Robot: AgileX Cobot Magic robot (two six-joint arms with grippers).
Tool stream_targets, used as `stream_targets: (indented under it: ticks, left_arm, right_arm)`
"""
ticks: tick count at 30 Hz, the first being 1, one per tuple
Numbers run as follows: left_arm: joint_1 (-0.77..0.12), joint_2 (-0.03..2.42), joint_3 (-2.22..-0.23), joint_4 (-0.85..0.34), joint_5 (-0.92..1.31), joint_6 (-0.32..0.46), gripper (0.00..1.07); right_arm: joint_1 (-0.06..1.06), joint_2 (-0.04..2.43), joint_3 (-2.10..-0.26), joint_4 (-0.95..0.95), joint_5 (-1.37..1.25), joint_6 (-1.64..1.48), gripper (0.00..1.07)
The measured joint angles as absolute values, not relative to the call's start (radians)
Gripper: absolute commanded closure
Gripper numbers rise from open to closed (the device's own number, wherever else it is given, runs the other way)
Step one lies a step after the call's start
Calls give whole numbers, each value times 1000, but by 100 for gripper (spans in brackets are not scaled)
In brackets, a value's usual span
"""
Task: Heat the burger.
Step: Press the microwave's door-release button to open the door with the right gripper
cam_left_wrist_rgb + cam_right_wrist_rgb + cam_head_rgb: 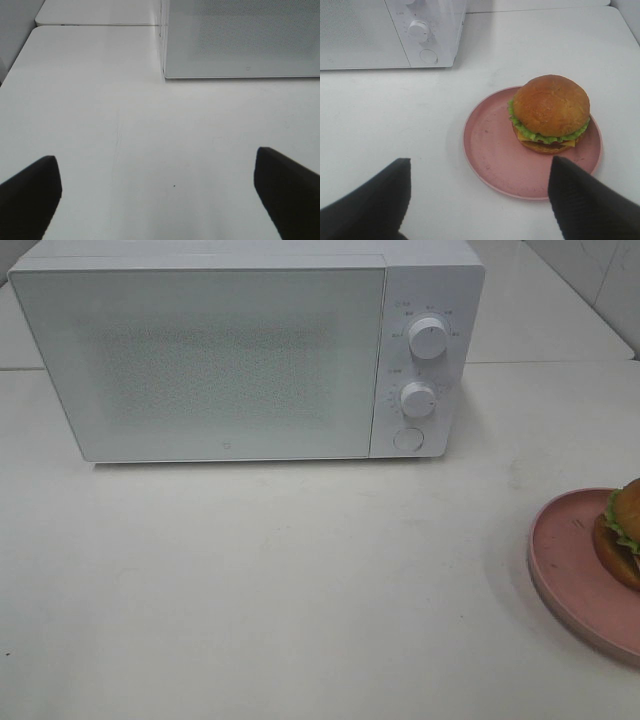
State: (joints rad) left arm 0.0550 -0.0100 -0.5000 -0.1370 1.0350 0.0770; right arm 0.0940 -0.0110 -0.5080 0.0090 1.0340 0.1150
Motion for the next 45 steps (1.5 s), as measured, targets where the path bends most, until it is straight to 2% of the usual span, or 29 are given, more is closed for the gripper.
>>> stream_targets:
  ticks: [22, 45]
  left_arm:
    - [55, -10, -500, -137, 1035, 77, 9]
    - [55, -10, -500, -138, 1035, 77, 9]
  right_arm:
    - [94, 6, -533, 9, 1032, 131, 32]
    - [94, 437, -566, 6, 682, 131, 32]
